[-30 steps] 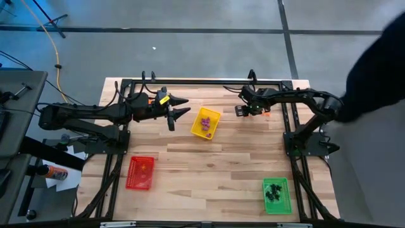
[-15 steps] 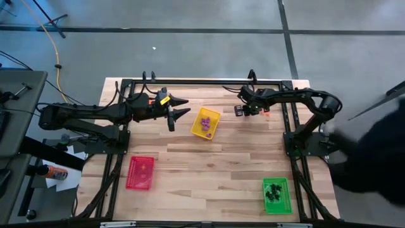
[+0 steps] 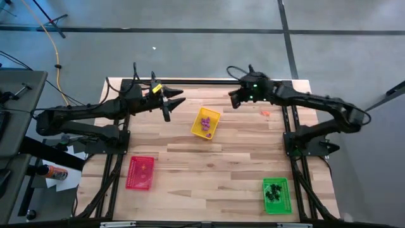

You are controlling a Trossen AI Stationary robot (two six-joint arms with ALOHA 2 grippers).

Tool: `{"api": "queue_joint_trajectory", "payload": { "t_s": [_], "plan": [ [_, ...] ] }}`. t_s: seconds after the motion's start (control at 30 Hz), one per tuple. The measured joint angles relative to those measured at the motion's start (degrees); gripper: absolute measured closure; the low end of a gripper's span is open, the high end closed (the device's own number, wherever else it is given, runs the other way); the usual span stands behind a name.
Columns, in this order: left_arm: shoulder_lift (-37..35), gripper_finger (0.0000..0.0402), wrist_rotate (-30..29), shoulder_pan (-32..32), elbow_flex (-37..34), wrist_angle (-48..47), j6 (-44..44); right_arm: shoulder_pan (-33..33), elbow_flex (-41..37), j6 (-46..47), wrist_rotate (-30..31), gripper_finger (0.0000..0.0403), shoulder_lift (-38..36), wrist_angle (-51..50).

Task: Sort Halloween decoration
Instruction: Put the orange spider toy into the red bin

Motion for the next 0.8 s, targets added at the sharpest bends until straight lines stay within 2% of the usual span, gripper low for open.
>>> {"api": "queue_joint_trajectory", "payload": {
  "t_s": [0.13, 0.27, 0.37, 0.5, 0.8],
  "plan": [
    [0.7, 0.0227, 4.6, 1.0, 0.0, 0.5, -3.3, 4.0, 0.0, -7.3, -7.8, 0.0399, -3.2, 13.7],
    [1.2, 0.0227, 11.1, 0.6, 0.0, 1.9, -3.7, 10.0, 0.0, -13.0, -13.4, 0.04, -2.7, 24.3],
    [1.2, 0.0227, 14.4, -0.4, 0.0, 3.1, -3.7, 14.6, 0.0, -16.7, -13.6, 0.04, -1.5, 27.2],
    [1.1, 0.0227, 15.2, -1.7, 0.0, 3.2, -4.9, 18.4, 0.0, -17.9, -13.4, 0.04, -0.4, 29.4],
    [1.1, 0.0227, 15.2, -2.6, 0.0, 3.4, -5.1, 19.2, 0.0, -17.5, -11.0, 0.04, -0.3, 29.4]
  ]
}}
